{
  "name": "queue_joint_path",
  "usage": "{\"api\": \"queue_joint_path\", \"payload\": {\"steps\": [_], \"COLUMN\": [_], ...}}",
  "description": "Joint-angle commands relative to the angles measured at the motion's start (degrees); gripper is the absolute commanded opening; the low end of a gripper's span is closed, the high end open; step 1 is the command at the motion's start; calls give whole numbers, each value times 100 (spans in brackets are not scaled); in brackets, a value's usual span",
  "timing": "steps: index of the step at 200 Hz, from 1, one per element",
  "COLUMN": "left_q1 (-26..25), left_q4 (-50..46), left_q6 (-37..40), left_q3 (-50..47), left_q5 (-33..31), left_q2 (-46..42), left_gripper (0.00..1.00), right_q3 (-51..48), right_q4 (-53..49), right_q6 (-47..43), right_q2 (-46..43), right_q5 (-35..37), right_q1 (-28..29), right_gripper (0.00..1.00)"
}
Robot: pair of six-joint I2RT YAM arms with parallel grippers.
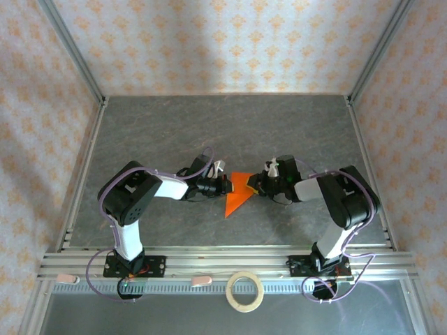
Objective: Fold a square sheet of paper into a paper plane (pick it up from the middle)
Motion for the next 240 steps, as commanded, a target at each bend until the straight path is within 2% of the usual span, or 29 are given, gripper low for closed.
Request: {"api": "queue_joint_path", "payload": {"steps": [1, 34, 45, 68, 111, 141, 175, 204, 240], "left_q1": [-45, -44, -36, -36, -159, -795, -1695, -2231, -2667], "left_q4": [-351, -453, -503, -598, -599, -920, -1460, -1679, -1958], "left_q6": [143, 187, 220, 346, 906, 1694, 2414, 2738, 2998], "left_q3": [51, 97, 117, 91, -176, -353, -275, -143, 174], "left_q5": [-210, -321, -435, -782, -1393, -2393, -3670, -4330, -5005], "left_q2": [267, -22, -223, -711, -1505, -1962, -1931, -1630, -1172], "left_gripper": [0, 0, 7, 22, 30, 35, 39, 42, 42], "right_q3": [121, 32, -33, -236, -733, -856, -855, -808, -802], "right_q4": [-53, -5, 30, 292, 899, 995, 988, 978, 944], "right_q6": [-137, 17, 174, 661, 1734, 2028, 2223, 2275, 2282], "right_q2": [32, -121, -215, -429, -952, -1098, -1099, -1099, -1099], "right_q5": [-108, 12, 128, 359, 1025, 1292, 1494, 1500, 1499], "right_q1": [-24, -24, -23, -23, 11, 150, 362, 438, 445], "right_gripper": [16, 3, 0, 0, 0, 0, 0, 0, 0]}}
